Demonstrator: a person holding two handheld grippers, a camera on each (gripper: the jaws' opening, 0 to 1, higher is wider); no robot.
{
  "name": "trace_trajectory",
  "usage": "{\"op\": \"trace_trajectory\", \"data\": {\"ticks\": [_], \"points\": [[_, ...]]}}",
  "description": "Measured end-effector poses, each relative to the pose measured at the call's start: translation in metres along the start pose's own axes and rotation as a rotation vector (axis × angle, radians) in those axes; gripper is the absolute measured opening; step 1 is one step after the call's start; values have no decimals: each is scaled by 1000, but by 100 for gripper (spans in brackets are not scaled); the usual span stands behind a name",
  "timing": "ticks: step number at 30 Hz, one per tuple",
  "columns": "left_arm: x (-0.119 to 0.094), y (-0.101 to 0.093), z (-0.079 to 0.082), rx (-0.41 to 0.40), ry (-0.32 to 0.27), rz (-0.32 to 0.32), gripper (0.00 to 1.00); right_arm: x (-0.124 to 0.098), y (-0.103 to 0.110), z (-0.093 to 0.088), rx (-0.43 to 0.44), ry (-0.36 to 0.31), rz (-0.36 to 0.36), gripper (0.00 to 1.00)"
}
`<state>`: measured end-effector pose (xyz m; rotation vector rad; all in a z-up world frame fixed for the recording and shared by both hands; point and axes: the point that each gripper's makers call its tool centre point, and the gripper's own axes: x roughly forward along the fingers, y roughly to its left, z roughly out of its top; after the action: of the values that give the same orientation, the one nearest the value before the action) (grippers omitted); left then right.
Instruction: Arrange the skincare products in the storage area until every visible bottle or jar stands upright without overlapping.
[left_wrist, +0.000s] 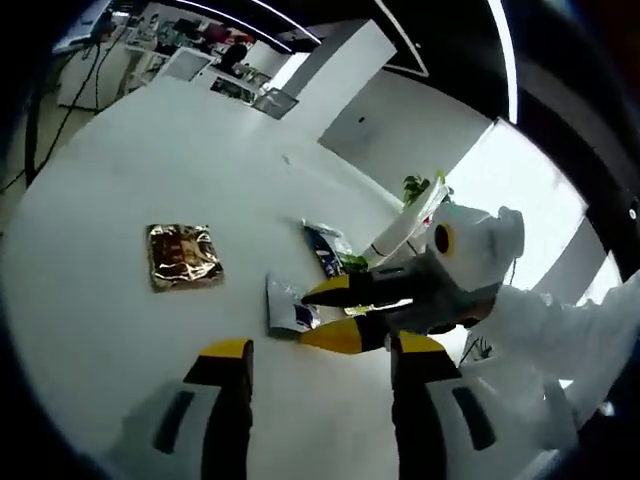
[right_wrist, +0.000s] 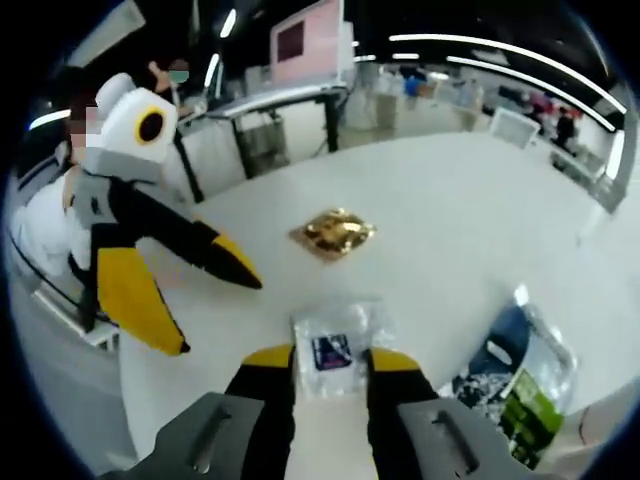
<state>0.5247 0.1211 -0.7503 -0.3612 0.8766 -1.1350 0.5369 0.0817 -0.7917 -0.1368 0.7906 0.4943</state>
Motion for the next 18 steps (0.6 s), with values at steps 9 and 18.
{"op": "trace_trajectory", "data": {"ticks": [9,18], "points": [[16,2,-2,-77,-3,-13,41,-2,-1,-2,57,-15,-1,21],[28,5,1,-192,-50,-14,37,-3,0,-4,80,-25,-1,20]]}}
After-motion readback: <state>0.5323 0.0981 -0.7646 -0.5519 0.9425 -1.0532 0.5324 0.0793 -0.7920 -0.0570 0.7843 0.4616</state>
